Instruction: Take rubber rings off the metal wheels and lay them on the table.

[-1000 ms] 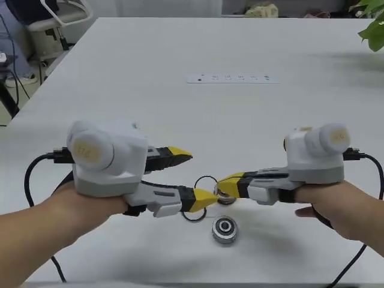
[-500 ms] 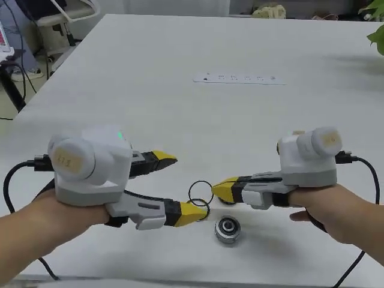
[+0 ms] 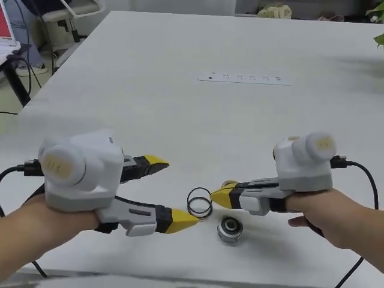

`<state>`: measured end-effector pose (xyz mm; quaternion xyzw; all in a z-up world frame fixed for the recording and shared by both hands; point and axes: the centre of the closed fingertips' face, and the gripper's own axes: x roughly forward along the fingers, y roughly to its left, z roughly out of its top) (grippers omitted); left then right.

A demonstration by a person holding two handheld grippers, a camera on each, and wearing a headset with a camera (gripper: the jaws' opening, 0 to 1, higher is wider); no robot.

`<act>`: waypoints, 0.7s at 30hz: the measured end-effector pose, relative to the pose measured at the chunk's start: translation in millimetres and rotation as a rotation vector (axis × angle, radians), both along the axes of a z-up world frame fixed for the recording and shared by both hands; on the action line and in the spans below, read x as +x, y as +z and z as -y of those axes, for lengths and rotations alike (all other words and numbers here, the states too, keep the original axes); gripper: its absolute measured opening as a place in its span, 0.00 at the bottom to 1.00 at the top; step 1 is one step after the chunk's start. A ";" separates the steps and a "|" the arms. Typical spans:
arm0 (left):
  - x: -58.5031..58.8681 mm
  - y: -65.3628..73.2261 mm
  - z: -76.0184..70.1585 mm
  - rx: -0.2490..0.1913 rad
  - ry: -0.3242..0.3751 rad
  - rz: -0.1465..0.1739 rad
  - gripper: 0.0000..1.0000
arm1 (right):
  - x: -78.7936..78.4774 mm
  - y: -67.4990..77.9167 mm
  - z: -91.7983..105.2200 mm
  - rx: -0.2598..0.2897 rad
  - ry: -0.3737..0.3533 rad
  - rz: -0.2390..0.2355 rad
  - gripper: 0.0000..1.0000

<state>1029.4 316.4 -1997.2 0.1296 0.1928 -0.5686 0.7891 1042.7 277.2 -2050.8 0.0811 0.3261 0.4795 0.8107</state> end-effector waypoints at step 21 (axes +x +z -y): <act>0.3 -6.0 -4.5 0.011 0.011 -0.017 0.65 | 2.1 -16.4 3.6 -0.027 -0.036 -0.065 0.00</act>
